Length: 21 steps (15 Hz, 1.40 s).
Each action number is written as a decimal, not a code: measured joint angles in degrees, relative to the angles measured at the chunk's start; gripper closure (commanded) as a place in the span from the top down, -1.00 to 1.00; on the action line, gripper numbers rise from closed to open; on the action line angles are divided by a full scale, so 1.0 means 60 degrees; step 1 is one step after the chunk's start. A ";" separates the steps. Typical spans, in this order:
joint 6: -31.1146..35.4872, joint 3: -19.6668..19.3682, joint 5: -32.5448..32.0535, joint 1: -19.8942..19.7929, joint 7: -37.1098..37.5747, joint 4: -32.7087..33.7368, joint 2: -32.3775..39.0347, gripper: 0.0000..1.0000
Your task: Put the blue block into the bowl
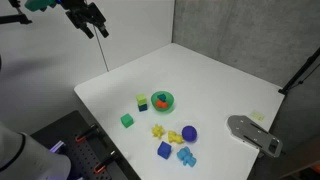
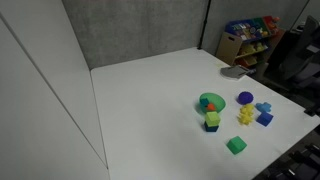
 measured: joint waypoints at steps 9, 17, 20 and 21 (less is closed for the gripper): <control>-0.0013 -0.0070 0.0000 0.0060 -0.0003 0.0009 0.0091 1.00; -0.0024 -0.1286 0.0170 0.0152 -0.0431 0.0080 0.1162 1.00; 0.0072 -0.2071 0.0429 0.0128 -0.1128 0.0078 0.1701 1.00; 0.0132 -0.2344 0.0526 0.0116 -0.1450 0.0077 0.1877 1.00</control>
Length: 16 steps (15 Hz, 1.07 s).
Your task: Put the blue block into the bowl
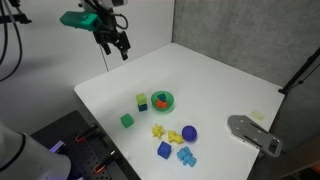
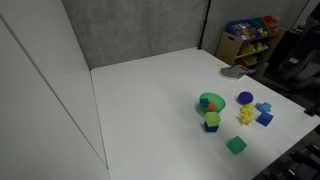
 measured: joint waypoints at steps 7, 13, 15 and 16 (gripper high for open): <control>0.0647 -0.1784 0.0548 -0.0309 -0.3111 0.0123 0.1385 1.00; 0.1245 -0.2204 0.0548 -0.1074 -0.3768 0.0629 0.3169 1.00; 0.1747 -0.2203 0.0548 -0.1305 -0.3702 0.0669 0.3786 1.00; 0.2052 -0.2198 0.0543 -0.1402 -0.3655 0.0675 0.4090 1.00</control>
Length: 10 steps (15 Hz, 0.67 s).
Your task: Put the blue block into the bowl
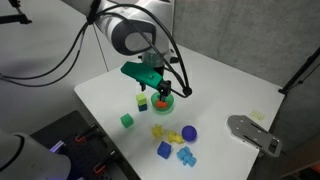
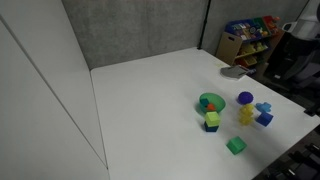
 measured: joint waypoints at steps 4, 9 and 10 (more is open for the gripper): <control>0.0947 0.0020 -0.0001 -0.0315 0.0222 0.0045 0.1181 1.00; 0.1308 0.0094 -0.0002 -0.0620 0.0461 0.0229 0.2147 1.00; 0.1308 0.0121 -0.0002 -0.0640 0.0461 0.0227 0.2176 1.00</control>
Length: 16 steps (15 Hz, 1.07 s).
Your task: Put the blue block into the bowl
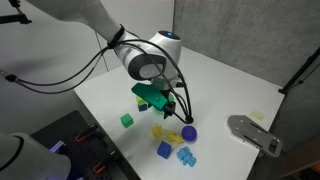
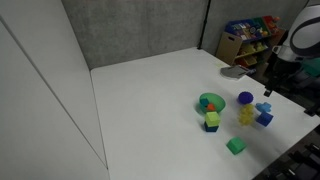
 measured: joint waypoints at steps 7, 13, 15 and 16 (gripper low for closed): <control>0.0000 0.0066 0.0000 -0.0041 0.0000 -0.0003 0.0085 1.00; 0.0604 0.0057 -0.0001 -0.0624 0.0033 0.0319 0.1122 1.00; 0.0881 0.0058 0.0000 -0.0836 0.0005 0.0480 0.1616 1.00; 0.1024 0.0063 -0.0001 -0.0929 -0.0019 0.0554 0.1882 1.00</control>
